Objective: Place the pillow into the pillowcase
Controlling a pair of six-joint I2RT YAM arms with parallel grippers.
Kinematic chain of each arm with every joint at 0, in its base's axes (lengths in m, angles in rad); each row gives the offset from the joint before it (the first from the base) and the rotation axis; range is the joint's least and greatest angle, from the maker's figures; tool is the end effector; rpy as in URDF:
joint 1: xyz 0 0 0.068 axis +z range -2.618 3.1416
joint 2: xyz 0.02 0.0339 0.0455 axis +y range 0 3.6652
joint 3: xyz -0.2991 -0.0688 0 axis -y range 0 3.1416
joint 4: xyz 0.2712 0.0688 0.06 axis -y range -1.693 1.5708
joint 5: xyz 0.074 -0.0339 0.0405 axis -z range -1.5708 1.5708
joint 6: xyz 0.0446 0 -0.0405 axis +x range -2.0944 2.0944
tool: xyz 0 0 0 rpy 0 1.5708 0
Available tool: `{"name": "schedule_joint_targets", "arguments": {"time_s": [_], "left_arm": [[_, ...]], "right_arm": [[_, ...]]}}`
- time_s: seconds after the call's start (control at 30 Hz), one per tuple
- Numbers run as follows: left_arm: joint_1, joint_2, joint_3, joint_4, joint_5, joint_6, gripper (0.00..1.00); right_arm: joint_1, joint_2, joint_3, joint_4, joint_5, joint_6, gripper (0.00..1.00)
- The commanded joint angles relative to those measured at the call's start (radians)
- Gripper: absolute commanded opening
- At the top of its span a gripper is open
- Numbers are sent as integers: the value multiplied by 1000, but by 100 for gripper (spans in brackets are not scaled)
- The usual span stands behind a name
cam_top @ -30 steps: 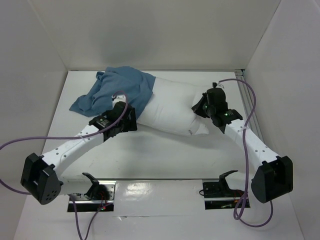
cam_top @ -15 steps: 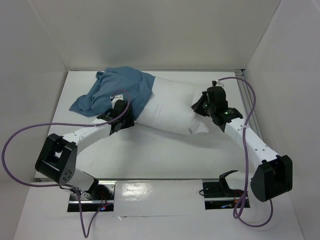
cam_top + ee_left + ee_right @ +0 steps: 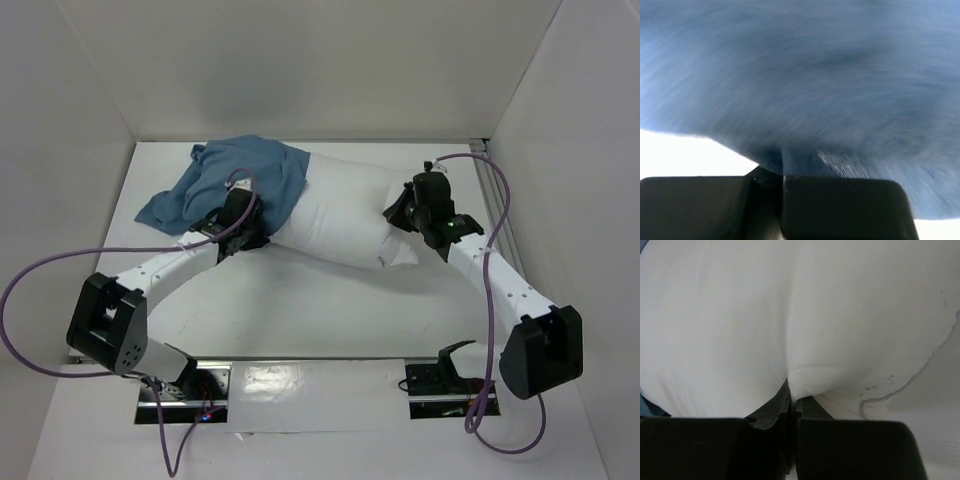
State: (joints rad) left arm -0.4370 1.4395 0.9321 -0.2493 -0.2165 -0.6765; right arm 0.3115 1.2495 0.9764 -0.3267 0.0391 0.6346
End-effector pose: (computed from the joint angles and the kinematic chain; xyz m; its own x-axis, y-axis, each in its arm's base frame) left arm 0.3053 -0.1320 0.2500 -0.6552 -0.3688 -0.6593 -0.1775 0.9234 -0.3402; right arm 0.2868 0.0905 0.3150 -0.5961 0.4304 -0.6778 0.0967 0.8765 0.4716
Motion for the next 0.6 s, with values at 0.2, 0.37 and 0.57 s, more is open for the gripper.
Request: {"name": "schedule_joint_targets", "arguments": {"time_s": [0.2, 0.37, 0.57], "left_arm": [[-207, 237, 627, -44, 530, -35, 0], [-207, 297, 847, -125, 595, -8, 0], [-161, 318, 970, -185, 605, 6, 0]], "right_arm": [[64, 111, 67, 146, -68, 71, 0], [64, 111, 97, 158, -45, 91, 0], [46, 134, 191, 169, -35, 82, 0]]}}
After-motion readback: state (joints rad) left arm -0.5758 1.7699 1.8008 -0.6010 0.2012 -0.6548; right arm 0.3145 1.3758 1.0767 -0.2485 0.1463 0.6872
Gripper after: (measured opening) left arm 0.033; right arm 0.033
